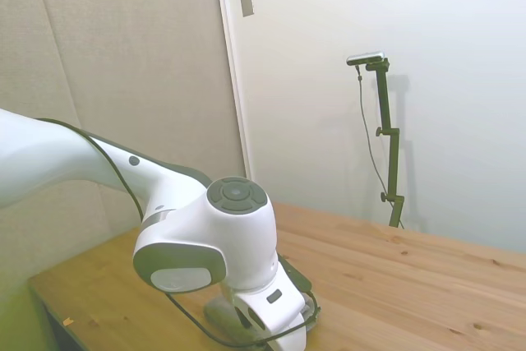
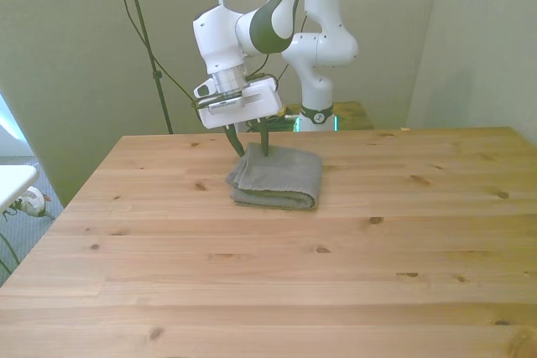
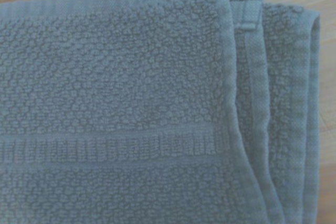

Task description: Unfold the towel

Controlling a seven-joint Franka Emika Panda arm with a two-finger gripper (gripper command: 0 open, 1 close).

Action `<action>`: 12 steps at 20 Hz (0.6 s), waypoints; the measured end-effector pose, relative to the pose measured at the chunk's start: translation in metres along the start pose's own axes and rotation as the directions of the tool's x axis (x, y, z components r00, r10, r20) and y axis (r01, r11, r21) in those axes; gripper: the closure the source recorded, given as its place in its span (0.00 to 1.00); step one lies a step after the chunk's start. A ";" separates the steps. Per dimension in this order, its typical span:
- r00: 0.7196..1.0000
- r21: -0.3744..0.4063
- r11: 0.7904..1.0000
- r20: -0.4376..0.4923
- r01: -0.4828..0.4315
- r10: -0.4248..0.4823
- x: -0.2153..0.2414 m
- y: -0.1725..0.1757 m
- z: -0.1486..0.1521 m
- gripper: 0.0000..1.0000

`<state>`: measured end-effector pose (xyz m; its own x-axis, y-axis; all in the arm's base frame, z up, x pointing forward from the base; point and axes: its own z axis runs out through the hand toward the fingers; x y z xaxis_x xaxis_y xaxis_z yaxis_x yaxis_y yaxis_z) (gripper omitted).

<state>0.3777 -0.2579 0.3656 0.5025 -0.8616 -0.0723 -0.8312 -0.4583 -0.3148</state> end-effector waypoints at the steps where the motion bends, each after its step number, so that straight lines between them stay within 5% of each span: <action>1: 1.000 0.000 1.000 0.000 0.000 0.000 0.000 0.000 0.000 1.00; 12: 1.000 0.005 1.000 -0.004 0.006 -0.006 -0.001 -0.001 -0.003 1.00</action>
<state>0.3769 -0.2575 0.3685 0.5068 -0.8595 -0.0670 -0.8268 -0.4626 -0.3200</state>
